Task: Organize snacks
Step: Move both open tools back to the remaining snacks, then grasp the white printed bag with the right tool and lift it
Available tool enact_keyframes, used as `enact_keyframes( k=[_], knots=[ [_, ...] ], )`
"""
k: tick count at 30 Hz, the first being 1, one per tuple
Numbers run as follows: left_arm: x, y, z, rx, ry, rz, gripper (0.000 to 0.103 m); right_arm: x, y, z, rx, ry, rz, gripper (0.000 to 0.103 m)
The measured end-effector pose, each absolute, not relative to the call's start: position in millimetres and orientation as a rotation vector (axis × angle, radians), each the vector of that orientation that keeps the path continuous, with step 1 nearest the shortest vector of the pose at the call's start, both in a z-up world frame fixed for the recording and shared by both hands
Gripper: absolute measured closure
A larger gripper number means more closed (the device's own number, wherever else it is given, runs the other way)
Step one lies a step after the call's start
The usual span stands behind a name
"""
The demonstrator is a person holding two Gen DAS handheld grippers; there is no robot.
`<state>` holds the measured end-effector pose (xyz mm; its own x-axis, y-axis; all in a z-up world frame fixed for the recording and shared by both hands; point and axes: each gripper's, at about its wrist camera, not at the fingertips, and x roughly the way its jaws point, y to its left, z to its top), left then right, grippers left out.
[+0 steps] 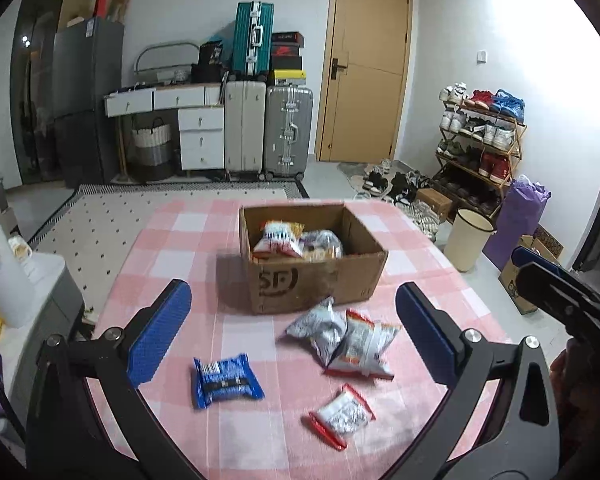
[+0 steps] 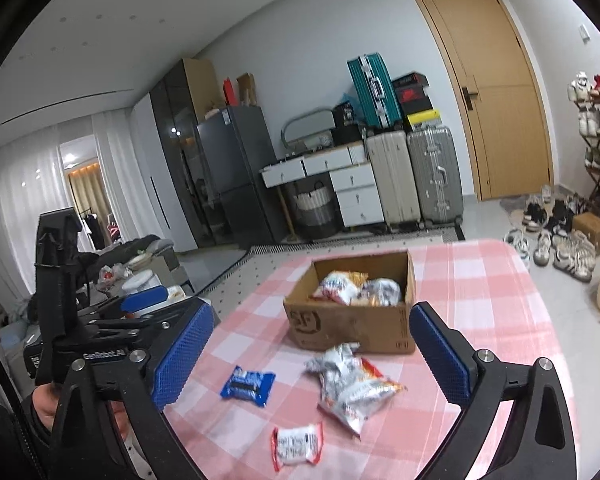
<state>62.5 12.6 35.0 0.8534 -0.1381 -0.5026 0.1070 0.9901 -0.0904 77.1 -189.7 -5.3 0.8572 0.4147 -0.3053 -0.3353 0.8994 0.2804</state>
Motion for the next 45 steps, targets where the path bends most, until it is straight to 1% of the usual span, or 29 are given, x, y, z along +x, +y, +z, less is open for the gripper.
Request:
enact_keyframes(
  k=[16,28,42,44,45],
  knots=[
    [82,46,-45,-0.148,0.666,-0.091,0.001,114,-177,-78,0.264,0.543,0.405,0.003],
    [115,60,-103,-0.171,0.76,-0.065,0.001,168,-173,-140,0.314,0.702,0.381,0.003],
    [144,67,-139,-0.197,0.836,-0.065,0.001,220,-173,-182,0.37,0.822,0.372,0.004],
    [147,67,-143,-0.2,0.843,-0.065,0.001,226,-173,-186,0.376,0.838,0.376,0.006],
    [148,68,-144,-0.201,0.846,-0.065,0.001,228,-172,-188,0.377,0.847,0.378,0.01]
  ],
)
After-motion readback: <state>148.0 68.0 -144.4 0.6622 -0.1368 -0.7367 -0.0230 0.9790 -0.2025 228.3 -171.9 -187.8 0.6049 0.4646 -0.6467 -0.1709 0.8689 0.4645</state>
